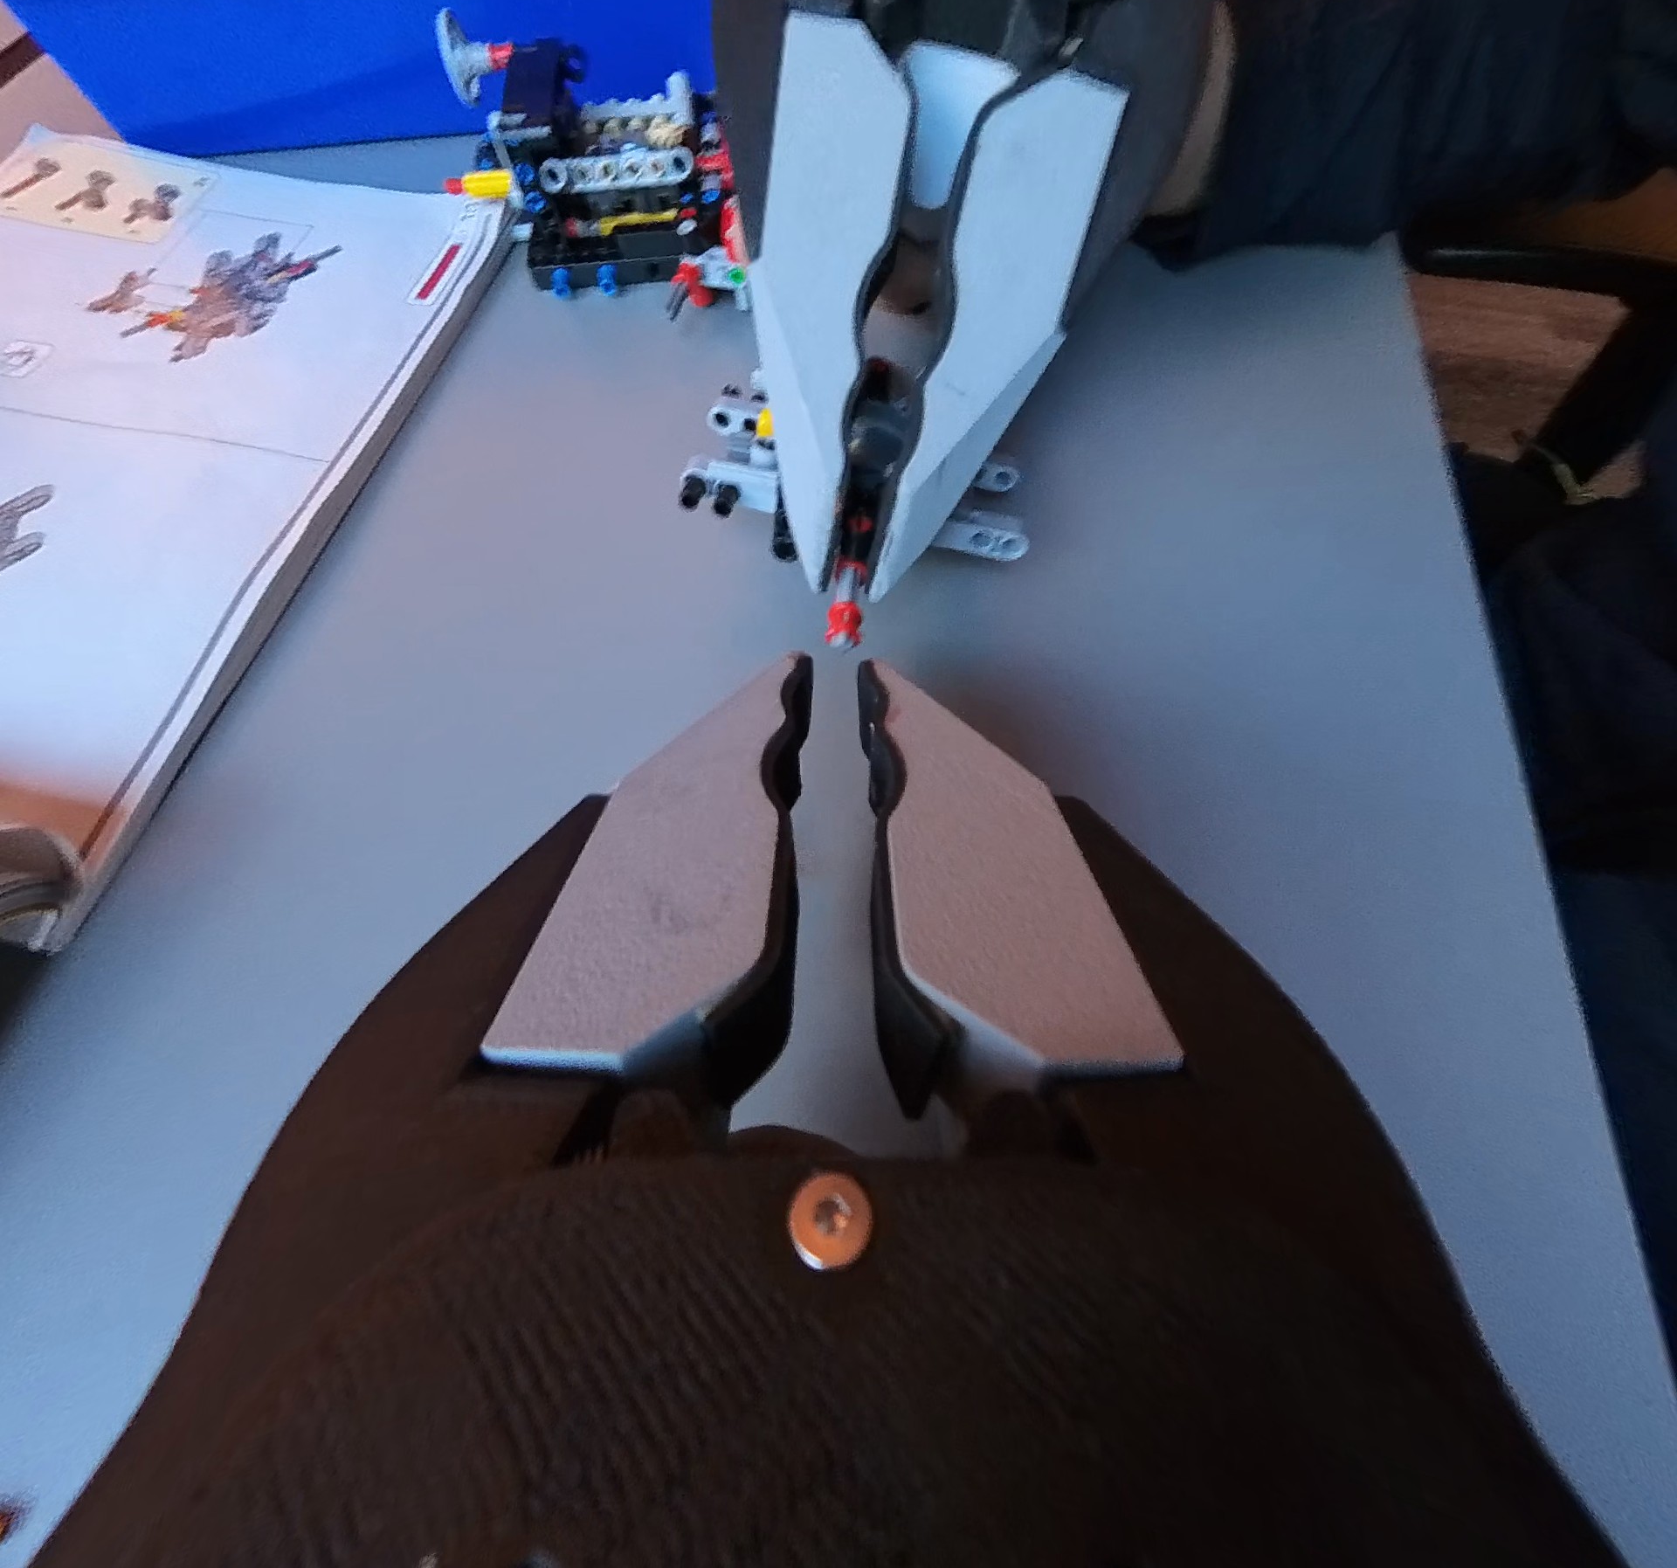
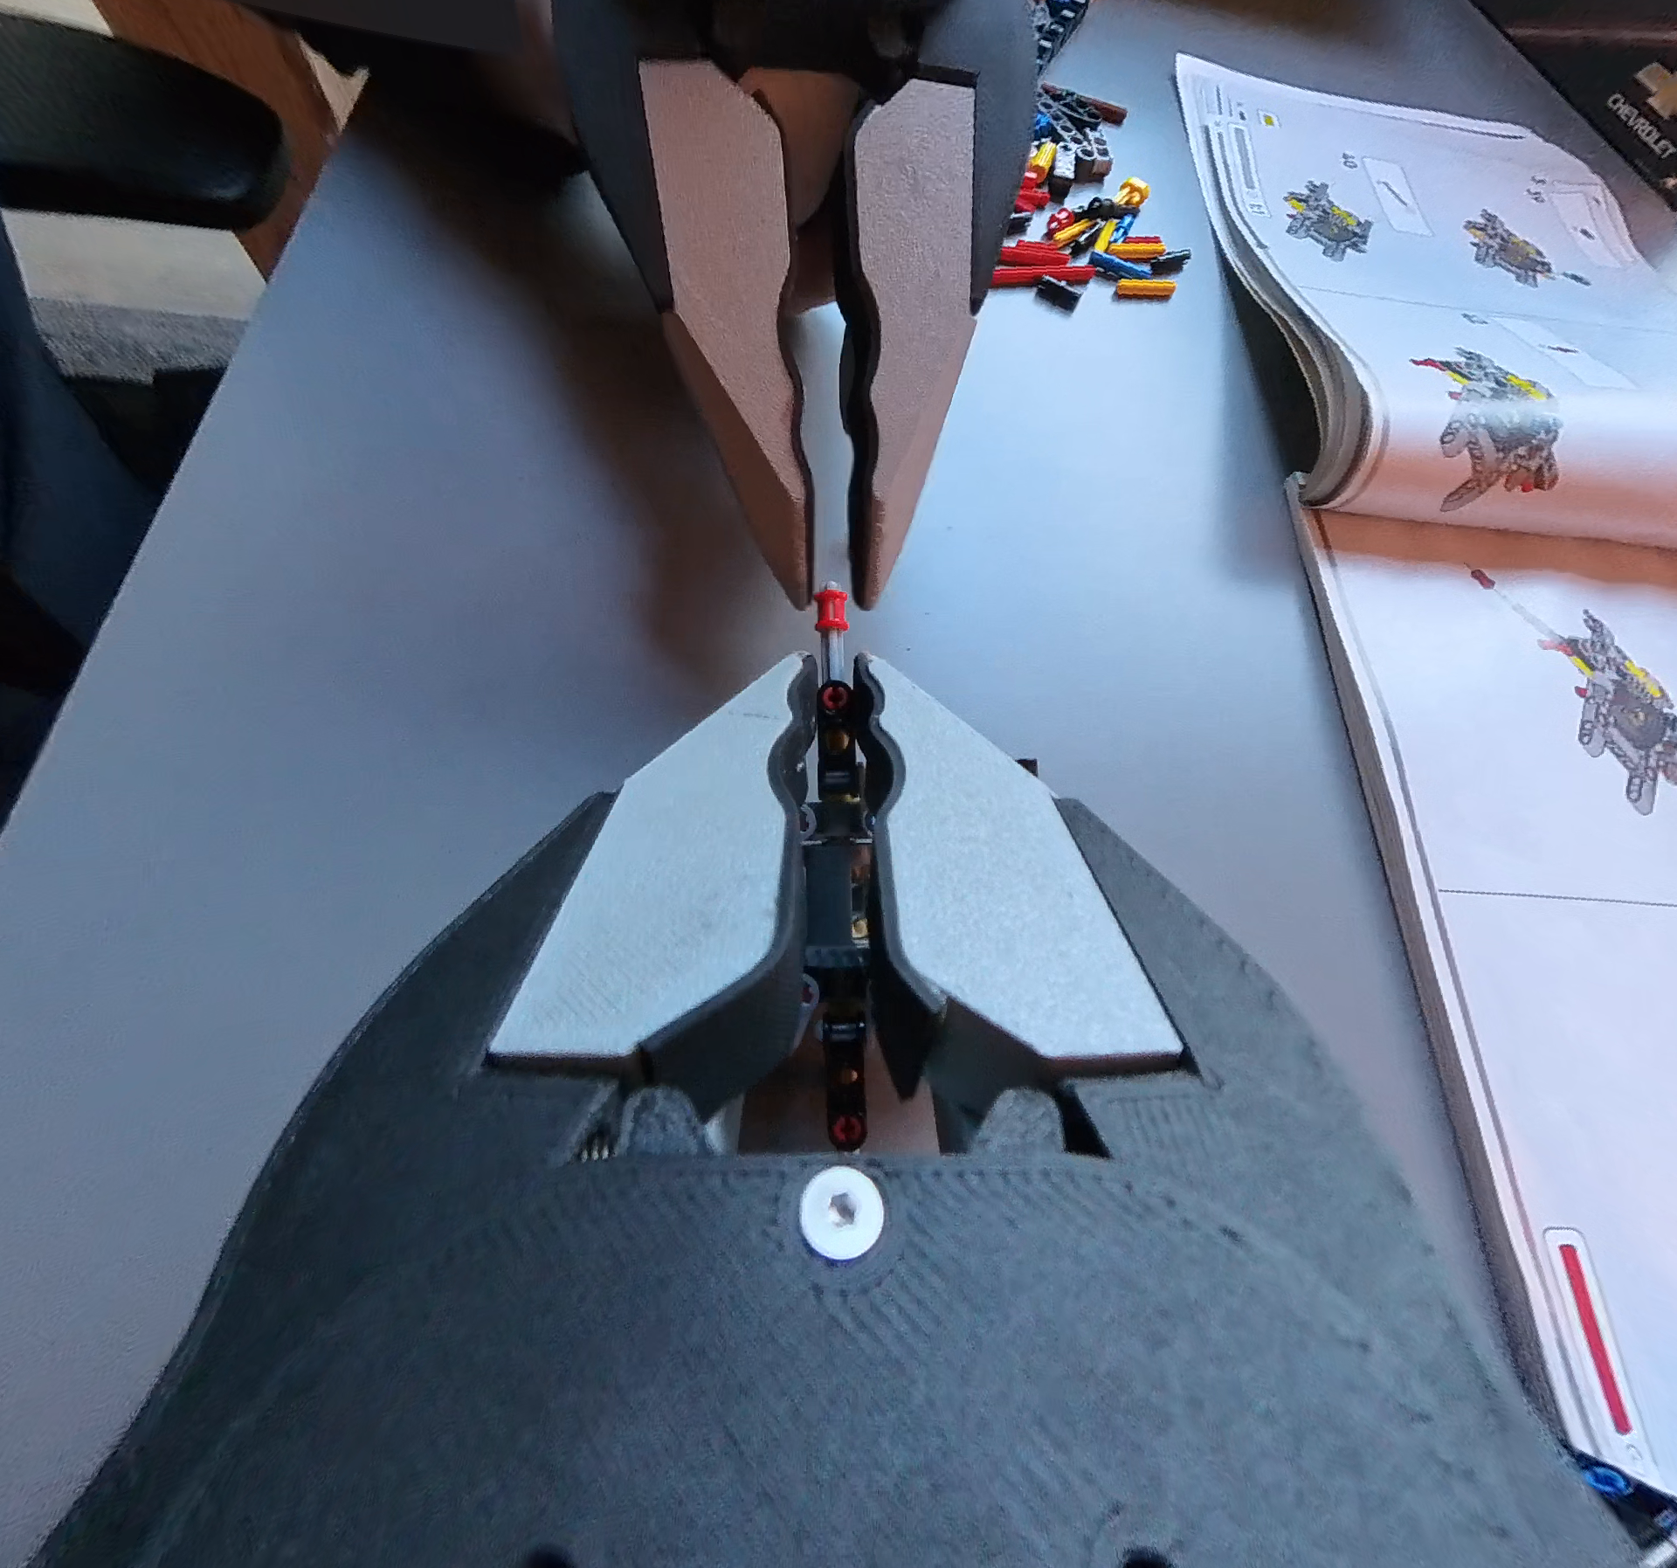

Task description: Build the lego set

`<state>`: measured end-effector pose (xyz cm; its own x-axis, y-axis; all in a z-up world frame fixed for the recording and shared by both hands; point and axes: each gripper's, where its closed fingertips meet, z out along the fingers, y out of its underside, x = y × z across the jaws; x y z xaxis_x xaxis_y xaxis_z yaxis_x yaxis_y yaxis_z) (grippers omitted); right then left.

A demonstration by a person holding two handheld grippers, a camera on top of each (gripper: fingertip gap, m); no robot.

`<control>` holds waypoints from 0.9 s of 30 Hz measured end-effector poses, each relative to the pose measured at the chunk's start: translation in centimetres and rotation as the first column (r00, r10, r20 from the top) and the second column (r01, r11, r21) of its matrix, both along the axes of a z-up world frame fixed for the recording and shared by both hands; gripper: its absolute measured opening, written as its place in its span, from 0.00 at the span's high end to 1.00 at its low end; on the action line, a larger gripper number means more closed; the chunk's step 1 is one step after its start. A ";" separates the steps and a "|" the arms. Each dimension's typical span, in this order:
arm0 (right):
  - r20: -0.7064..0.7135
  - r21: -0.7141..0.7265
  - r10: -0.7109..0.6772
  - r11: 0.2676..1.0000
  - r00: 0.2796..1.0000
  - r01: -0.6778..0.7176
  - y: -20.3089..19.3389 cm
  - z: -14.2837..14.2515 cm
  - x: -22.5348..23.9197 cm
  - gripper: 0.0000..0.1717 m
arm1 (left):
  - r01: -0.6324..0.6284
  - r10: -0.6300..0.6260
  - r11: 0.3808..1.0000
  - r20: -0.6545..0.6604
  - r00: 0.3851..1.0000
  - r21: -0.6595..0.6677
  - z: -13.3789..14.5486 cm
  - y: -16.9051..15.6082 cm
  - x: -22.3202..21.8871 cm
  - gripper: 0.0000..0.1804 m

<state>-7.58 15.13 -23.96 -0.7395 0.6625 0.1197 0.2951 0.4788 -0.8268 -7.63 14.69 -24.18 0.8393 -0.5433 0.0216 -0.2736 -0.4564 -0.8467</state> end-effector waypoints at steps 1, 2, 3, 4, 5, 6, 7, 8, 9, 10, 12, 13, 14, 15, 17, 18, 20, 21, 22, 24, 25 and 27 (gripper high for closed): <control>-0.001 0.012 0.001 1.000 1.000 -0.001 0.0 -0.1 0.0 0.98 | 0.008 -0.008 1.000 0.010 1.000 0.006 0.2 0.0 0.2 0.96; -0.001 0.022 0.003 1.000 1.000 -0.003 0.0 -0.1 0.1 0.98 | 0.013 -0.013 1.000 0.015 1.000 0.008 0.2 -0.1 0.3 0.97; -0.002 0.031 0.007 1.000 1.000 -0.007 0.0 -0.2 0.1 0.98 | 0.012 -0.012 1.000 0.014 1.000 0.007 0.2 -0.1 0.3 0.98; -0.004 0.039 0.012 0.999 1.000 -0.012 -0.1 -0.2 0.2 0.98 | 0.013 -0.013 1.000 0.011 1.000 0.006 0.2 -0.1 0.4 0.99; -0.006 0.047 0.016 0.999 1.000 -0.016 -0.1 -0.3 0.2 0.98 | 0.016 -0.016 1.000 0.008 1.000 0.003 0.1 -0.1 0.4 0.99; -0.006 0.054 0.017 0.998 1.000 -0.017 -0.1 -0.3 0.3 0.98 | 0.015 -0.015 1.000 0.003 1.000 0.001 0.1 -0.1 0.4 0.99; -0.005 0.058 0.017 0.998 1.000 -0.017 -0.1 -0.4 0.3 0.98 | 0.015 -0.015 1.000 0.000 1.000 0.000 0.0 -0.1 0.4 0.99; -0.004 0.059 0.018 0.998 1.000 -0.018 -0.1 -0.4 0.3 0.97 | 0.016 -0.016 1.000 -0.001 1.000 -0.001 0.0 -0.1 0.4 0.99; -0.002 0.058 0.020 0.998 1.000 -0.020 -0.1 -0.4 0.3 0.97 | 0.016 -0.016 1.000 -0.001 1.000 -0.001 0.0 -0.1 0.4 0.99; 0.000 0.055 0.020 0.998 1.000 -0.020 -0.1 -0.4 0.3 0.97 | 0.016 -0.016 1.000 -0.001 1.000 0.000 0.0 -0.1 0.4 0.99; 0.004 0.049 0.017 0.999 1.000 -0.017 -0.1 -0.4 0.3 0.97 | 0.018 -0.018 1.000 0.001 1.000 0.005 0.1 -0.1 0.5 0.98; 0.006 0.048 0.017 0.999 1.000 -0.017 -0.1 -0.4 0.3 0.97 | 0.018 -0.018 1.000 -0.001 1.000 0.006 0.1 -0.1 0.5 0.98; 0.006 0.046 0.017 0.999 1.000 -0.017 -0.1 -0.4 0.3 0.97 | 0.015 -0.015 1.000 -0.004 1.000 0.008 0.1 -0.1 0.4 0.98; 0.008 0.044 0.018 0.999 1.000 -0.019 -0.1 -0.4 0.3 0.97 | 0.014 -0.014 1.000 -0.008 1.000 0.013 0.1 -0.1 0.4 0.99; 0.015 0.037 0.018 0.999 1.000 -0.019 -0.1 -0.4 0.3 0.97 | 0.018 -0.018 1.000 -0.017 1.000 0.016 0.1 -0.1 0.5 0.99; 0.022 0.032 0.018 0.999 1.000 -0.019 -0.2 -0.4 0.3 0.97 | 0.018 -0.018 1.000 -0.022 1.000 0.013 0.0 -0.1 0.5 0.99; 0.026 0.037 0.016 0.999 1.000 -0.017 -0.1 -0.6 0.3 0.97 | 0.017 -0.017 1.000 -0.033 0.999 0.008 -0.2 0.0 0.5 1.00; 0.021 0.047 0.013 0.999 1.000 -0.014 -0.1 -0.6 0.2 0.97 | 0.014 -0.013 1.000 -0.036 0.999 0.007 -0.2 0.0 0.4 1.00; 0.013 0.060 0.011 0.998 1.000 -0.012 -0.1 -0.7 0.2 0.97 | 0.015 -0.015 1.000 -0.035 0.999 0.005 -0.2 0.0 0.5 1.00; -0.006 0.092 0.014 0.996 1.000 -0.013 -0.2 -0.8 0.1 0.96 | 0.020 -0.019 1.000 -0.030 0.999 0.003 -0.2 -0.1 0.5 1.00; -0.019 0.110 0.015 0.994 1.000 -0.013 -0.2 -0.8 0.1 0.96 | 0.020 -0.020 1.000 -0.029 0.999 0.003 -0.2 -0.1 0.5 1.00; -0.044 0.143 0.020 0.990 0.999 -0.014 -0.3 -0.8 0.1 0.96 | 0.023 -0.023 1.000 -0.026 0.999 -0.003 -0.3 -0.1 0.6 1.00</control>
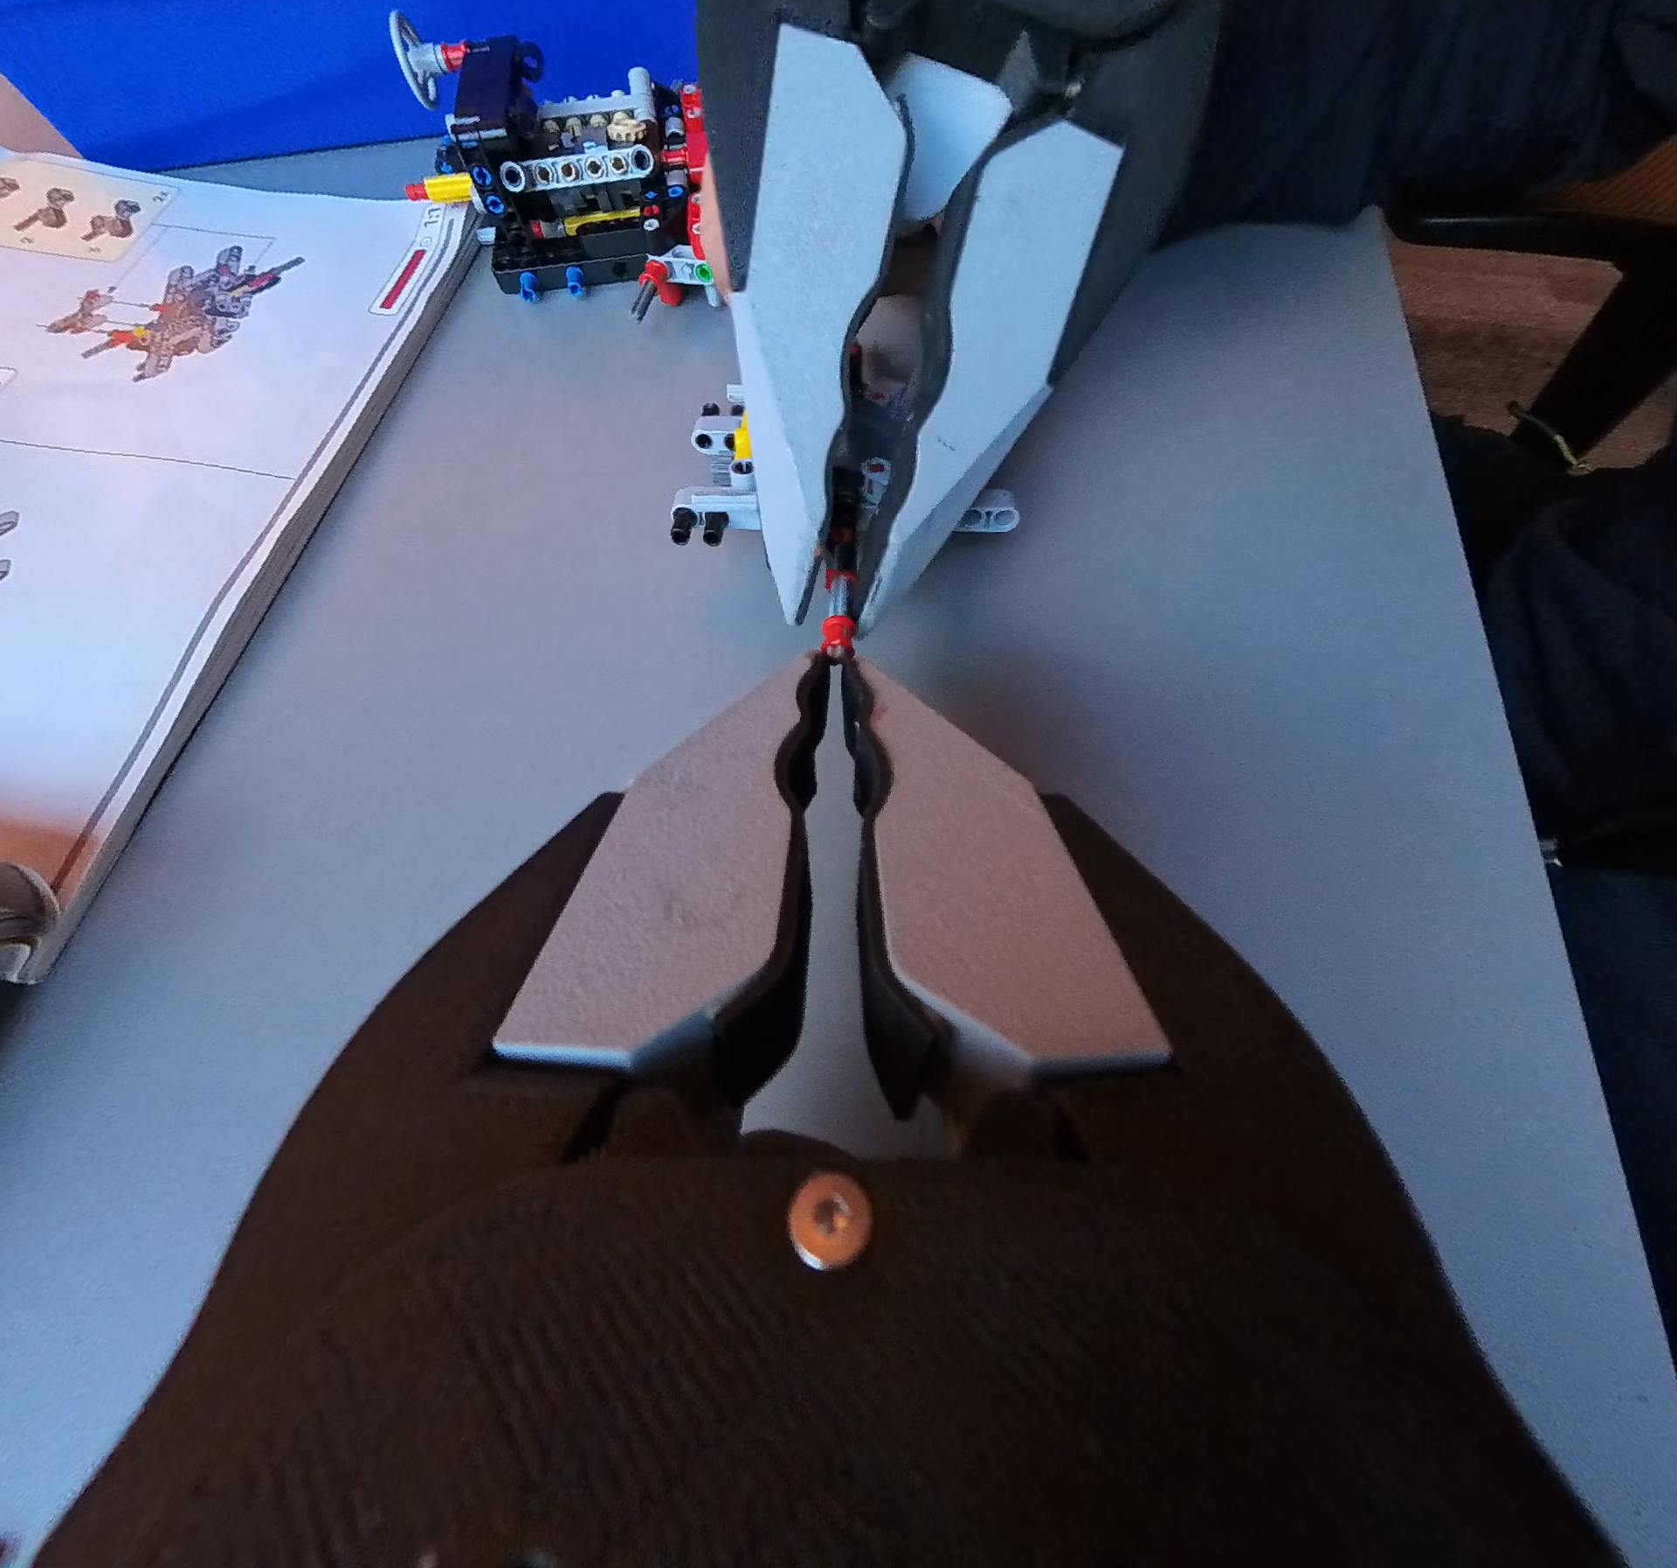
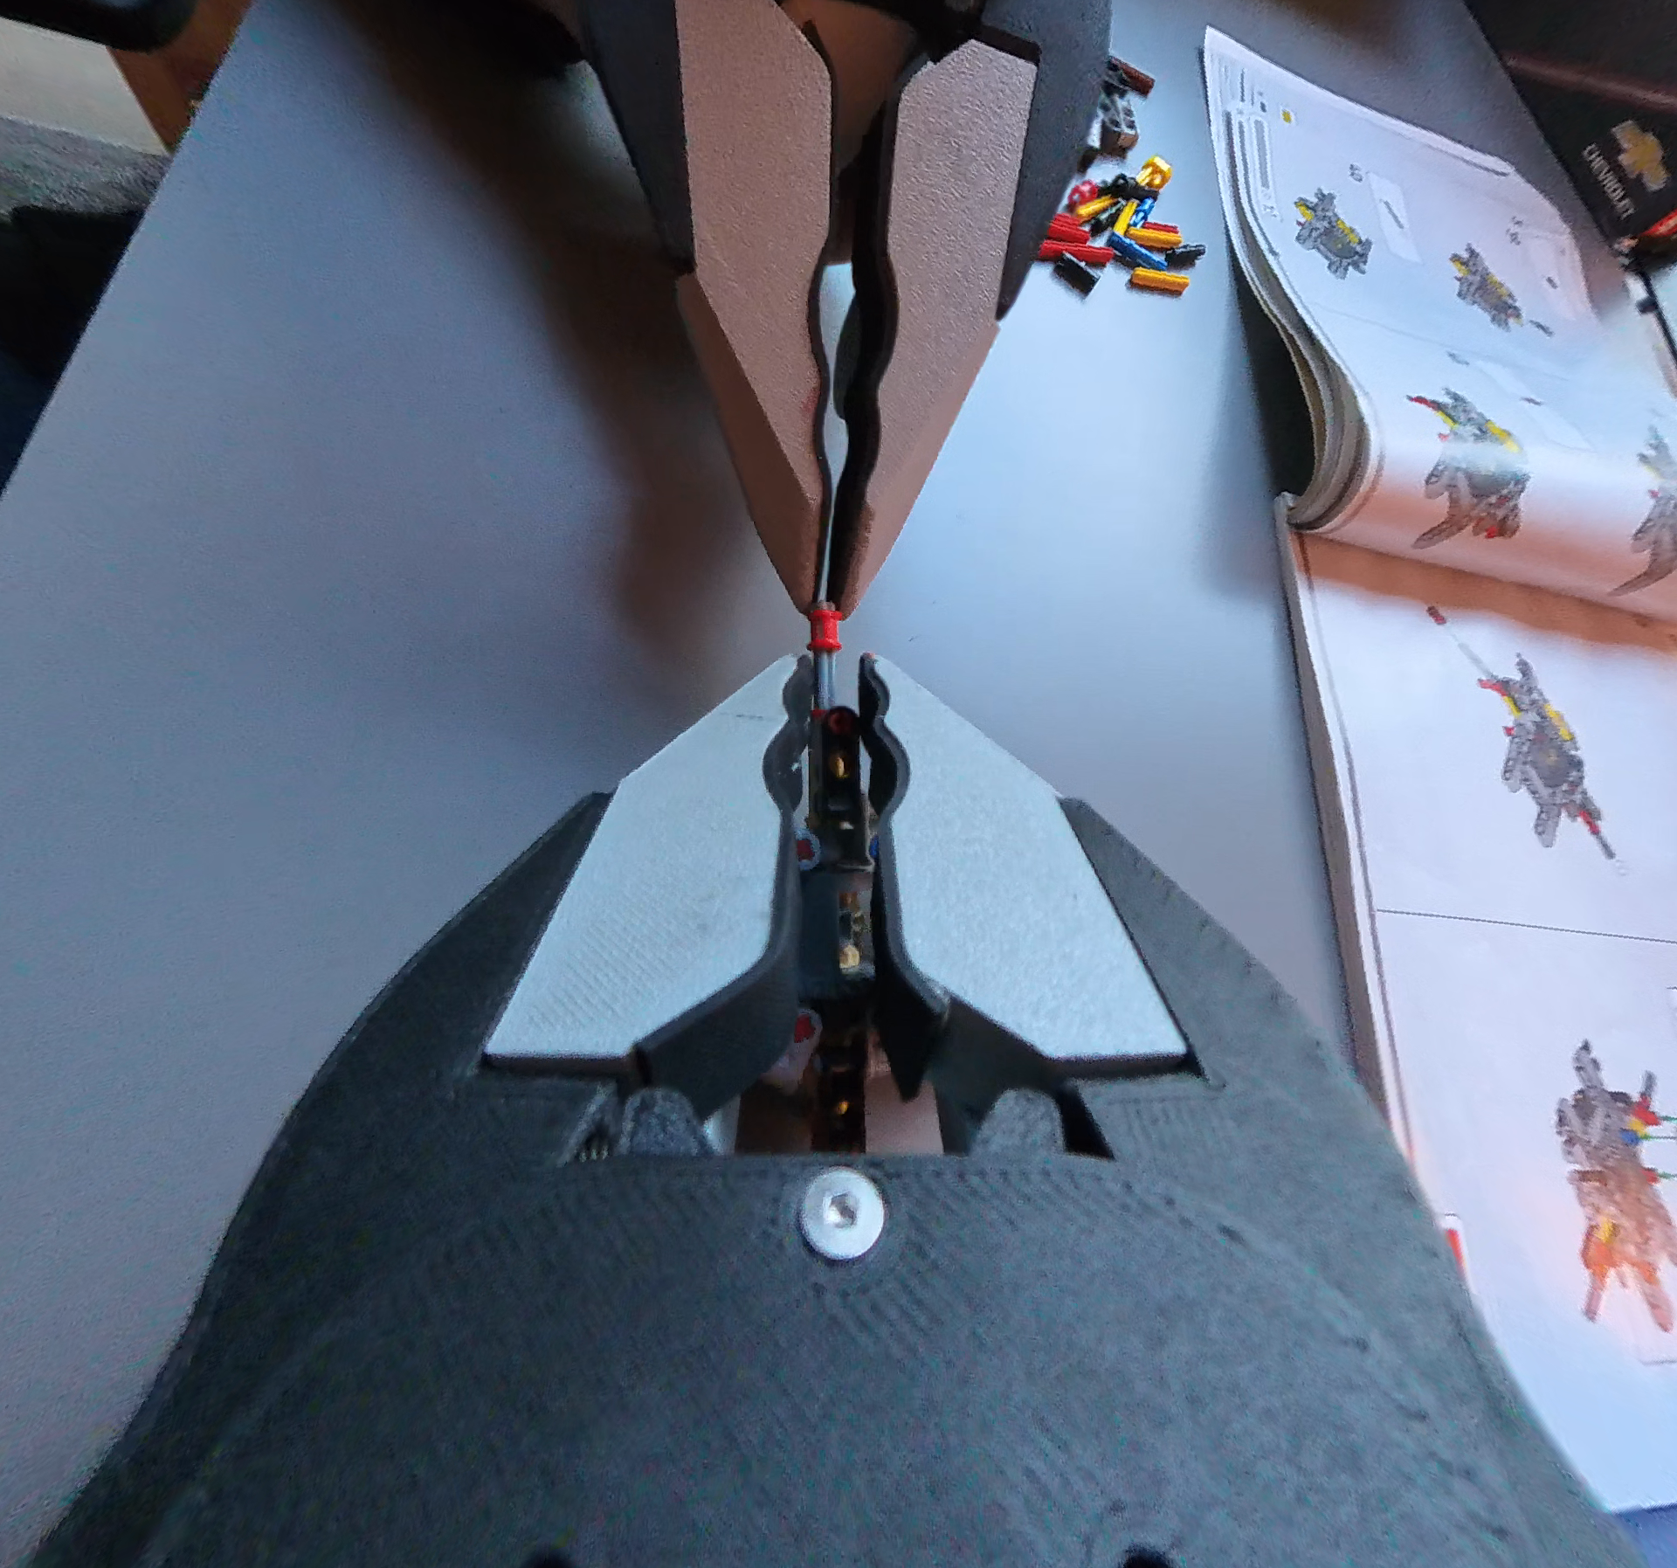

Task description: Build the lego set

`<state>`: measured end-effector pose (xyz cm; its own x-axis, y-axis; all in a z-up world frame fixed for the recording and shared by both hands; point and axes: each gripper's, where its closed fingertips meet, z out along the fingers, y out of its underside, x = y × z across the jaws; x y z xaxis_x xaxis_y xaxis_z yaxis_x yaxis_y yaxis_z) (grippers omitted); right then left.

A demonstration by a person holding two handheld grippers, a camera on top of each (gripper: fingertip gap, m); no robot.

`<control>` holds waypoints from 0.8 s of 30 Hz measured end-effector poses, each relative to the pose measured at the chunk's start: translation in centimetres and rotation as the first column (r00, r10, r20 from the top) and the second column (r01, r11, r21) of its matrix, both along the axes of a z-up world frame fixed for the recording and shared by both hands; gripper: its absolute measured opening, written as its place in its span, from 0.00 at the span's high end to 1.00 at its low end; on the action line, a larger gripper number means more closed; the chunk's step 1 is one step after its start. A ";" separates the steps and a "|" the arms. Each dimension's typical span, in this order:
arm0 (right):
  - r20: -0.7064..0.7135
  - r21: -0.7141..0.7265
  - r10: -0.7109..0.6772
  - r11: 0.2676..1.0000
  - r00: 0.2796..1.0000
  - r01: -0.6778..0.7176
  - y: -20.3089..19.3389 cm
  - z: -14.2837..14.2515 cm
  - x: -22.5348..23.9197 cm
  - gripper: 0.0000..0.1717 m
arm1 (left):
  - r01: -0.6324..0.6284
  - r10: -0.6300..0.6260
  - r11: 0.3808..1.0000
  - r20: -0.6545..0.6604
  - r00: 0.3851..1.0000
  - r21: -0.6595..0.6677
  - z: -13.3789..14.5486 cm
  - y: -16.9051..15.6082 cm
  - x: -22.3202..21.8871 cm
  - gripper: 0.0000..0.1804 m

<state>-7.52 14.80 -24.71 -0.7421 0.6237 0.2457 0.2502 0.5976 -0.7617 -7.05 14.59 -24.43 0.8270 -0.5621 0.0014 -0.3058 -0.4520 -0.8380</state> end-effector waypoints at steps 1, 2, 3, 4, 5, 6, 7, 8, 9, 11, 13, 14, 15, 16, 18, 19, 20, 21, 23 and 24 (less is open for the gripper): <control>-0.011 0.014 0.002 1.000 1.000 -0.002 0.0 0.0 0.0 0.96 | 0.000 0.000 1.000 0.001 1.000 -0.002 0.0 0.0 0.0 1.00; -0.020 0.025 0.003 1.000 1.000 -0.002 -0.1 0.0 0.0 0.96 | -0.001 0.001 1.000 0.000 1.000 -0.002 0.0 0.0 0.0 1.00; -0.028 0.034 0.004 0.999 1.000 -0.003 -0.1 0.0 -0.1 0.96 | -0.002 0.002 1.000 0.001 1.000 -0.004 0.0 0.0 0.0 1.00; -0.035 0.042 0.007 0.999 0.999 -0.006 -0.1 0.1 -0.1 0.96 | -0.003 0.003 1.000 0.002 1.000 -0.005 0.0 0.0 0.0 1.00; -0.044 0.050 0.009 0.999 0.999 -0.007 -0.1 0.1 -0.1 0.97 | -0.004 0.004 1.000 0.005 1.000 -0.005 0.0 0.0 0.0 1.00; -0.054 0.058 0.011 0.998 0.998 -0.008 -0.1 0.2 -0.1 0.97 | -0.006 0.006 1.000 0.008 1.000 -0.005 0.0 0.1 0.0 1.00; -0.065 0.064 0.015 0.998 0.998 -0.011 -0.1 0.4 0.0 0.97 | -0.008 0.008 1.000 0.010 1.000 -0.006 0.0 0.1 -0.1 1.00; -0.076 0.067 0.019 0.998 0.997 -0.014 -0.1 0.5 0.0 0.98 | -0.009 0.009 1.000 0.013 1.000 -0.008 0.0 0.1 -0.1 1.00; -0.086 0.069 0.021 0.997 0.996 -0.016 -0.1 0.7 0.0 0.98 | -0.009 0.009 1.000 0.017 1.000 -0.010 0.0 0.1 -0.1 1.00; -0.096 0.080 0.024 0.997 0.995 -0.016 -0.2 0.7 0.0 0.98 | -0.011 0.011 1.000 0.020 1.000 -0.012 0.0 0.1 -0.1 1.00; -0.082 0.092 0.031 0.995 0.996 -0.024 -0.4 0.4 0.0 0.98 | -0.011 0.011 1.000 0.020 1.000 -0.011 0.0 0.1 0.0 1.00; -0.076 0.097 0.036 0.995 0.996 -0.029 -0.5 0.2 0.0 0.98 | -0.008 0.008 1.000 0.028 1.000 -0.009 0.1 0.1 0.1 1.00; -0.074 0.100 0.040 0.994 0.996 -0.033 -0.6 0.1 0.1 0.99 | -0.005 0.005 1.000 0.036 0.999 -0.008 0.2 0.1 0.3 1.00; -0.073 0.102 0.042 0.994 0.996 -0.034 -0.7 0.1 0.1 1.00 | -0.002 0.003 1.000 0.039 0.999 -0.008 0.2 0.1 0.3 1.00; -0.070 0.118 0.013 0.993 0.997 -0.005 -0.4 0.0 -0.2 1.00 | -0.009 0.010 1.000 0.037 0.999 -0.010 0.2 0.2 0.3 1.00; -0.072 0.129 -0.002 0.992 0.997 0.011 -0.1 -0.1 -0.4 1.00 | -0.017 0.018 1.000 0.041 0.999 -0.009 0.2 0.2 0.1 1.00; -0.078 0.133 -0.012 0.991 0.997 0.022 0.1 0.0 -0.5 1.00 | -0.025 0.025 1.000 0.045 0.999 -0.011 0.2 0.3 0.0 1.00; -0.083 0.133 -0.023 0.990 0.996 0.034 0.4 0.0 -0.6 1.00 | -0.030 0.031 0.999 0.049 0.998 -0.018 0.2 0.3 -0.2 1.00; -0.087 0.113 -0.039 0.992 0.995 0.049 0.9 0.3 -0.7 1.00 | -0.036 0.039 0.998 0.056 0.998 -0.053 -0.2 0.3 -0.4 0.96; -0.097 0.084 -0.047 0.995 0.994 0.055 1.1 0.8 -0.7 1.00 | -0.038 0.042 0.997 0.055 0.998 -0.074 -0.5 0.3 -0.5 0.94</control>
